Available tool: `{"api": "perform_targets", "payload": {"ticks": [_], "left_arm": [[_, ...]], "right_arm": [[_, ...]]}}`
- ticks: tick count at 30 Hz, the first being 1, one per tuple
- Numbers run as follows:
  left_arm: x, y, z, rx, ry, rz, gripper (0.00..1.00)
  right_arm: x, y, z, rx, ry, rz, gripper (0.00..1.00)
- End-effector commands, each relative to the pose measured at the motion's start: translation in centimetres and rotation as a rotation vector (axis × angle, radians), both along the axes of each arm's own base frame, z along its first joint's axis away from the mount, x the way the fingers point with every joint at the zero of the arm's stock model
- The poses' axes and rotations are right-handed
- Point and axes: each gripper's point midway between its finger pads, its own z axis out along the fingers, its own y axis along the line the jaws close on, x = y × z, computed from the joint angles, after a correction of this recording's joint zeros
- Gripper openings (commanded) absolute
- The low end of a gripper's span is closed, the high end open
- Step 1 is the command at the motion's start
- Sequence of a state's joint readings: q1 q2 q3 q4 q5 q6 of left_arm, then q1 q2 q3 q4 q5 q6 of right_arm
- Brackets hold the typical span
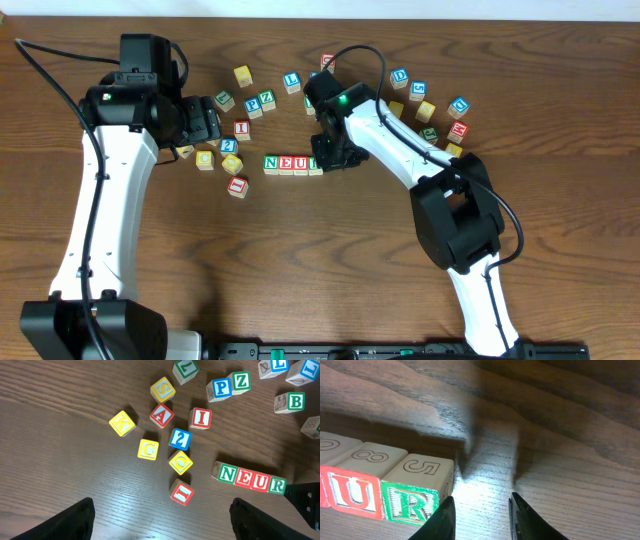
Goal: Spell out NEURIPS
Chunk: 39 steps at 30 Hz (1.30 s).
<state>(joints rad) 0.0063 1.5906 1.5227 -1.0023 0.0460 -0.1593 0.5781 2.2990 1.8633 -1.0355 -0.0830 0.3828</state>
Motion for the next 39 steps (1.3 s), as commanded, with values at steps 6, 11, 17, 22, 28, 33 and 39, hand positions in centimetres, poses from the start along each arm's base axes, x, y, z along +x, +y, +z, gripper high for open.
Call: {"api": "perform_targets", "payload": {"ticks": [6, 11, 17, 22, 28, 33, 39], "left_arm": [[0.6, 0.3, 1.4, 0.011, -0.041, 0.002, 0.85], [0.4, 0.3, 4.2, 0.012, -0.112, 0.003, 0.85], [-0.8, 0.3, 6.9, 0.012, -0.184, 0.003, 0.85], [-1.7, 0.3, 7.6, 0.013, -0.189, 0.003, 0.85], [-2.2, 0.3, 7.2, 0.013, -0.165, 0.003, 0.85], [-2.2, 0.3, 7.1, 0.013, -0.161, 0.003, 0.85], [-2.2, 0.3, 7.0, 0.013, -0.157, 0.003, 0.85]], "right_arm": [[3.3, -1.8, 7.8, 0.081, -0.147, -0.041, 0.36], [4.2, -3.6, 13.3, 0.132, -0.257, -0.058, 0.44], [4.3, -5.5, 18.4, 0.175, -0.355, -0.088, 0.47], [4.0, -6.5, 19.7, 0.179, -0.370, -0.103, 0.49], [3.3, -6.9, 19.3, 0.162, -0.339, -0.105, 0.52], [3.0, -7.0, 19.1, 0.157, -0.328, -0.105, 0.56], [3.0, -7.0, 19.1, 0.156, -0.325, -0.105, 0.60]]}}
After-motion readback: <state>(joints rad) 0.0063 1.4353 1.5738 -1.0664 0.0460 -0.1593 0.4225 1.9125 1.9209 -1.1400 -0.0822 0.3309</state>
